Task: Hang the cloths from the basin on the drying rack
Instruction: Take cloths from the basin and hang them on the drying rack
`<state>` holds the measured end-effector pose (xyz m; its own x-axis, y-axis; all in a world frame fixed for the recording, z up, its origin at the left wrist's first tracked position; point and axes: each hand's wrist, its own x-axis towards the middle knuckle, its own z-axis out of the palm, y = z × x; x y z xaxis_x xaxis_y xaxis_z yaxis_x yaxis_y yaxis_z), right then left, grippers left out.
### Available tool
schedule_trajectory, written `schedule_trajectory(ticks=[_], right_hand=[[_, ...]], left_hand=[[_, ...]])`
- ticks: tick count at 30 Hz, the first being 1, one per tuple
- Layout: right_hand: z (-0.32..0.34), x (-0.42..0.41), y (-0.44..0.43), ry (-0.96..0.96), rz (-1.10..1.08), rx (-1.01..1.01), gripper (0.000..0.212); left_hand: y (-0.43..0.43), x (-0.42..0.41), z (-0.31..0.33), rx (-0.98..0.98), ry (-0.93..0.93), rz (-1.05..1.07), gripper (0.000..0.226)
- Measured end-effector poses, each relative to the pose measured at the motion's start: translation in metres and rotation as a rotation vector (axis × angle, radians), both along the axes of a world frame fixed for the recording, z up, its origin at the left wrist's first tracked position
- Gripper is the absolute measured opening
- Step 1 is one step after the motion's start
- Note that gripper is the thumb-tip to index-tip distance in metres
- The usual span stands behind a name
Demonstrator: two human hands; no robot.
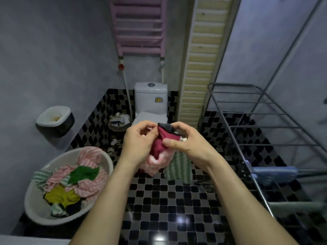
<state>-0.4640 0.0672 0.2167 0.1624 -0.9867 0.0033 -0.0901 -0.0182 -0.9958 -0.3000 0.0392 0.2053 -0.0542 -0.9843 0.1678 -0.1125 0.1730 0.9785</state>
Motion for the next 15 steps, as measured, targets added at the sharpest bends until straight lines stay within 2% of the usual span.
schedule_trajectory(ticks=[3, 5, 9, 11, 13, 15], right_hand=[[-0.005, -0.038, 0.019, -0.014, -0.009, 0.03, 0.041], [-0.011, -0.063, 0.033, 0.029, 0.016, 0.037, 0.042], [-0.025, -0.105, 0.057, 0.126, -0.152, 0.035, 0.015], [-0.026, -0.133, 0.07, 0.14, -0.311, -0.025, 0.011], [-0.026, -0.155, 0.075, 0.023, -0.447, -0.055, 0.015], [-0.024, -0.171, 0.075, -0.327, -0.499, 0.023, 0.019]], left_hand=[[0.009, -0.044, 0.005, -0.041, 0.052, 0.02, 0.015], [0.013, -0.071, 0.006, 0.006, 0.152, 0.04, 0.014], [0.019, -0.118, 0.013, 0.109, 0.35, 0.029, 0.017], [0.023, -0.144, 0.016, 0.126, 0.394, 0.045, 0.018], [0.024, -0.159, 0.02, 0.139, 0.425, 0.045, 0.02], [0.024, -0.171, 0.023, 0.122, 0.411, -0.025, 0.019]])
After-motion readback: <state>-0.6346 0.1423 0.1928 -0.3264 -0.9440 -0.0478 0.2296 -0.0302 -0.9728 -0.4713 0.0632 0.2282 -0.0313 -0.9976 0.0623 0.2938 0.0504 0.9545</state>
